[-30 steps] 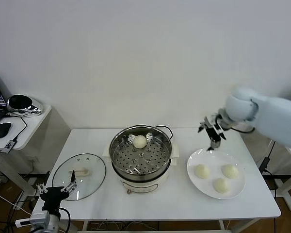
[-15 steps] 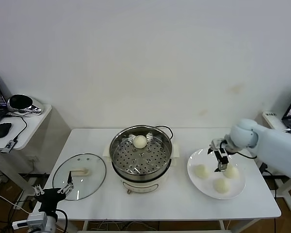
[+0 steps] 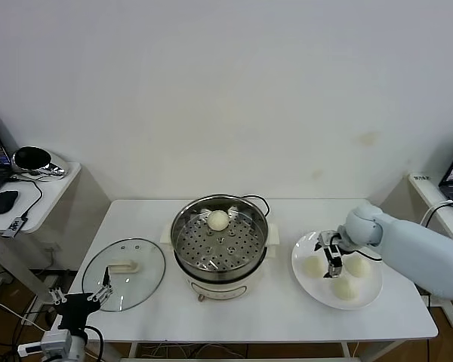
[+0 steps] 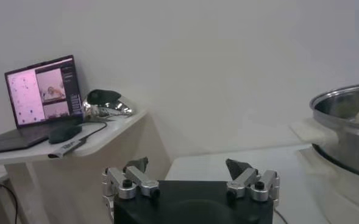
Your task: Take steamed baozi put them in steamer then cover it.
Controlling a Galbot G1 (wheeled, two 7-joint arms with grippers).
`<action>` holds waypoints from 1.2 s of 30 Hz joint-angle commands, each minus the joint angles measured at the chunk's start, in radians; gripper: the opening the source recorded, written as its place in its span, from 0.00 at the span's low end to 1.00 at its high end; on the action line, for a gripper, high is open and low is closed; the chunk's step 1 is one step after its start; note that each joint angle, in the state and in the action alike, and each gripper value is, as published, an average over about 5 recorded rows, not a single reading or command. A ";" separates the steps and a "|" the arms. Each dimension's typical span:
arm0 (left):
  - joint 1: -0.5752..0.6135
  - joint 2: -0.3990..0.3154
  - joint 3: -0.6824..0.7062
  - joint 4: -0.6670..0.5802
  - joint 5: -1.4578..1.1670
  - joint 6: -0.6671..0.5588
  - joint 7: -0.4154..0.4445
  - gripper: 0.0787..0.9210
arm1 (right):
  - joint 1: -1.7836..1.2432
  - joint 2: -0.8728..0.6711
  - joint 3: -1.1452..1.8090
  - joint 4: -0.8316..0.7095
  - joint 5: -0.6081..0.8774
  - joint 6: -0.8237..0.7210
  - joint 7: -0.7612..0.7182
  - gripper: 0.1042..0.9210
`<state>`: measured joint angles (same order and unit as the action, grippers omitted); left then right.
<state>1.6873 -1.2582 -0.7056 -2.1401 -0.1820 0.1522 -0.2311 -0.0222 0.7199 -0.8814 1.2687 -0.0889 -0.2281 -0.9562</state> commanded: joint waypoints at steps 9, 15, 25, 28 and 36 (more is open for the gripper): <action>0.000 -0.004 0.001 0.002 0.001 0.000 0.000 0.88 | -0.046 0.056 0.045 -0.061 -0.038 0.001 -0.016 0.80; -0.001 -0.004 0.001 -0.001 0.001 0.000 0.001 0.88 | -0.036 0.059 0.047 -0.070 -0.045 0.003 -0.043 0.64; 0.000 -0.004 0.003 -0.010 0.001 0.001 0.001 0.88 | 0.135 -0.046 -0.020 0.042 0.054 -0.002 -0.144 0.55; -0.001 -0.005 0.006 -0.012 0.001 0.001 0.001 0.88 | 0.222 -0.087 -0.060 0.090 0.116 -0.017 -0.176 0.55; -0.003 0.010 0.012 -0.017 -0.001 0.002 0.001 0.88 | 0.673 -0.069 -0.328 0.188 0.376 -0.084 -0.194 0.55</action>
<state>1.6829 -1.2482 -0.6936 -2.1575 -0.1839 0.1541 -0.2301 0.2537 0.6641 -0.9977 1.3560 0.0560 -0.2644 -1.1059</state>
